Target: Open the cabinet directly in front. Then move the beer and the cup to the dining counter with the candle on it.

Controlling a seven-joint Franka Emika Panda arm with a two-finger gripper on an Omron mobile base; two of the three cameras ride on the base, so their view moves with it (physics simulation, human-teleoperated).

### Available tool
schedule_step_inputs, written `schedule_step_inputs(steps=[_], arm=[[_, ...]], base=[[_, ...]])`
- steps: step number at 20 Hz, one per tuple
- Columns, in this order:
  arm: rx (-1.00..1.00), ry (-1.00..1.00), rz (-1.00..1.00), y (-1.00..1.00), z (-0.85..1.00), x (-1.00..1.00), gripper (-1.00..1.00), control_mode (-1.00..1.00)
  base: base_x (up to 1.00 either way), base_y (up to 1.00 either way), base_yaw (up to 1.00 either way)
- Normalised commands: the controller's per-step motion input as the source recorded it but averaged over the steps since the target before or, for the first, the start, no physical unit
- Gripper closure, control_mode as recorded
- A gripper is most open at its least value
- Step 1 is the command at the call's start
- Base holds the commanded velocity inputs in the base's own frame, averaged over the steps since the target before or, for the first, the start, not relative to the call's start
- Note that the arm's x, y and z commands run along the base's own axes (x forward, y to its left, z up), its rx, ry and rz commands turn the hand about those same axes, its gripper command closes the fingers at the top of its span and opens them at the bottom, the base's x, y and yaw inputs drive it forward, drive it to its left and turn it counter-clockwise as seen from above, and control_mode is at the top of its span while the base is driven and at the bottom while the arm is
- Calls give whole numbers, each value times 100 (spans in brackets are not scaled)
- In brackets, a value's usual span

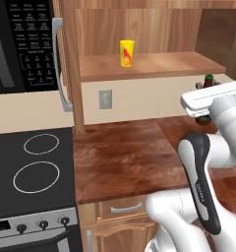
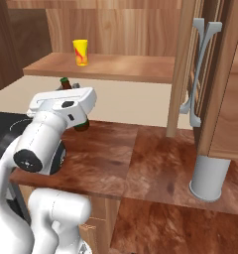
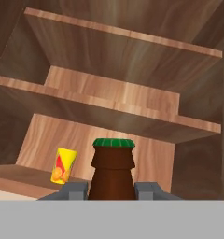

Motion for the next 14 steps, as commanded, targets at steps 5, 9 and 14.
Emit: schedule_step_inputs(steps=[5, 9, 14], arm=[[0, 2, 1, 0, -4, -23, 100, -100], [0, 0, 0, 0, 0, 0, 100, 100], [0, 0, 0, 0, 0, 0, 100, 100]], base=[[0, 0, 0], [-82, 8, 5], [-91, 12, 21]])
